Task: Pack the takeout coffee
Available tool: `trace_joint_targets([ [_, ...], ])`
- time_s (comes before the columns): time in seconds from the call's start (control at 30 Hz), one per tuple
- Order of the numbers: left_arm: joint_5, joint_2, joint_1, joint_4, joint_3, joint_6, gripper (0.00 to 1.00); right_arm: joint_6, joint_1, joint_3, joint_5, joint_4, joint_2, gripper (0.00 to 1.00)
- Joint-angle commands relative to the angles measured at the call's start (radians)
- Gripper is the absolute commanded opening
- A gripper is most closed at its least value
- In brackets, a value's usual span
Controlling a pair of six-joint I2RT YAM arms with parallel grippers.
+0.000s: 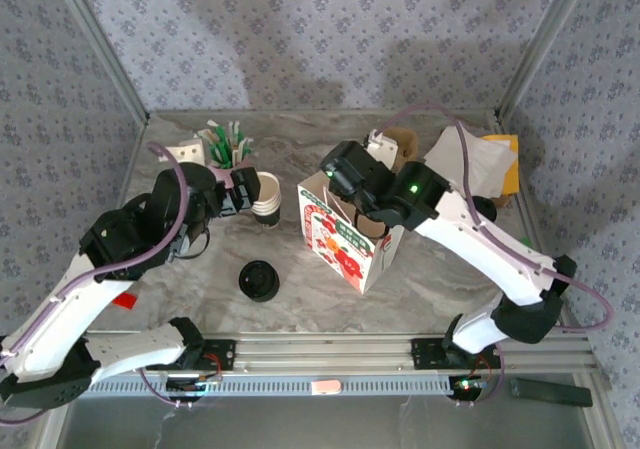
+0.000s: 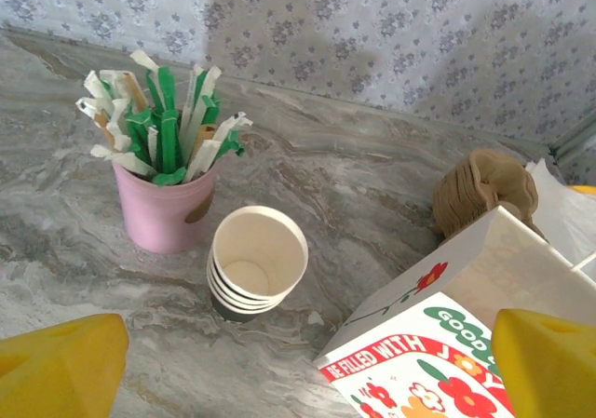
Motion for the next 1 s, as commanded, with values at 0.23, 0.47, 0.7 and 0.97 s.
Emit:
trace_joint_targets([
  [0.23, 0.111, 0.072, 0.006, -0.03, 0.107, 0.092, 1.0, -0.359, -0.011, -0.043, -0.138, 0.06, -0.155, 0.52],
  [0.47, 0.129, 0.128, 0.006, -0.051, 0.157, 0.101, 1.0, -0.518, -0.038, -0.095, -0.249, 0.034, -0.24, 0.52],
  [0.7, 0.122, 0.172, 0.006, -0.07, 0.209, 0.117, 1.0, -0.613, -0.046, -0.056, -0.311, 0.005, -0.22, 0.52],
  [0.97, 0.121, 0.195, 0.006, -0.074, 0.225, 0.111, 1.0, -0.661, -0.046, -0.038, -0.32, -0.016, -0.202, 0.52],
])
